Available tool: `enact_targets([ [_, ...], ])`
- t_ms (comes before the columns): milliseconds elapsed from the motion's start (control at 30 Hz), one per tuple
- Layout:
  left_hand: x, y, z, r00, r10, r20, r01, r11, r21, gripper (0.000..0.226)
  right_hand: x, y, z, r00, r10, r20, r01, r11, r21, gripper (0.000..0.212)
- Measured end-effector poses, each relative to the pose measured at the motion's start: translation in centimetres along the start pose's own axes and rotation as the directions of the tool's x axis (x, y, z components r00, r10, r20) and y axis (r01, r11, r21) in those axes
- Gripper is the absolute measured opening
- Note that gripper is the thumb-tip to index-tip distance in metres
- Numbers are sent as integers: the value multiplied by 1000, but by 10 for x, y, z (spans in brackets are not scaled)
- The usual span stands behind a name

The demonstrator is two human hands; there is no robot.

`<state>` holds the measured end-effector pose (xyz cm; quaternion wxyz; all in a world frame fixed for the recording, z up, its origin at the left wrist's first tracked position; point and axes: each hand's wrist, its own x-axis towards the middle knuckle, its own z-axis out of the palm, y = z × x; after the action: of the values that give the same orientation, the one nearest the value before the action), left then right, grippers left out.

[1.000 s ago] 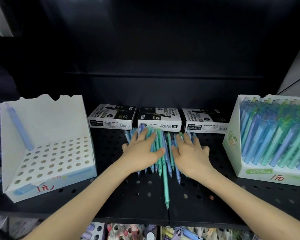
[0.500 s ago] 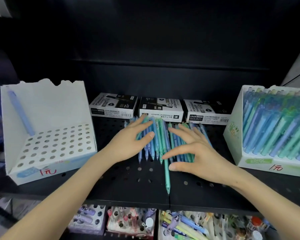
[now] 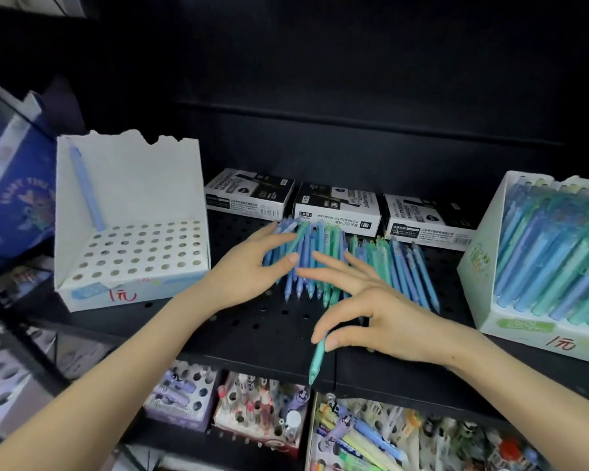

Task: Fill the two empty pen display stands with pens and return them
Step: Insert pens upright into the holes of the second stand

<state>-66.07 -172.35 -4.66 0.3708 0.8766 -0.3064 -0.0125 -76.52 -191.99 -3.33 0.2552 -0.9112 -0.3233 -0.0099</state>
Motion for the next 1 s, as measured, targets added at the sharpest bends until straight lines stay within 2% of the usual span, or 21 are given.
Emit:
enact_targets([
  [167, -8, 7, -1, 997, -36, -68, 38, 999, 37, 45, 2, -13, 1, 990, -114, -86, 122, 987, 100, 14],
  [267, -15, 8, -1, 996, -38, -83, 44, 997, 66, 45, 5, -18, -4, 963, -144, -228, 189, 963, 192, 15],
  [333, -19, 7, 1, 996, -53, -71, 61, 993, 103, 44, 7, -19, -11, 926, -122, -357, 199, 961, 190, 16],
  [433, -23, 7, 3, 994, -84, -71, 91, 991, 100, 43, 12, -12, -25, 863, -36, -504, 107, 988, 112, 20],
  [567, -25, 13, -2, 993, -59, -102, 68, 993, 91, 46, 18, -5, -36, 817, 79, -571, -113, 993, -25, 29],
  [633, -28, 19, -7, 988, -8, -155, 16, 999, 50, 48, 20, -7, -40, 822, 114, -558, -195, 977, -88, 34],
  [733, -31, 32, -15, 973, 57, -225, -58, 998, 1, 52, 24, -11, -41, 876, 197, -440, -287, 947, -147, 22],
  [800, -28, 38, -16, 954, 171, -244, -146, 982, 119, 45, 28, -13, -40, 898, 234, -372, -298, 947, -124, 17],
  [867, -23, 43, -15, 909, 350, -228, -278, 914, 295, 30, 31, -16, -39, 910, 253, -328, -275, 961, -21, 15],
  [1000, -12, 47, -9, 839, 527, -133, -378, 742, 554, 39, 27, -19, -44, 899, 349, -265, -276, 920, 278, 20],
])
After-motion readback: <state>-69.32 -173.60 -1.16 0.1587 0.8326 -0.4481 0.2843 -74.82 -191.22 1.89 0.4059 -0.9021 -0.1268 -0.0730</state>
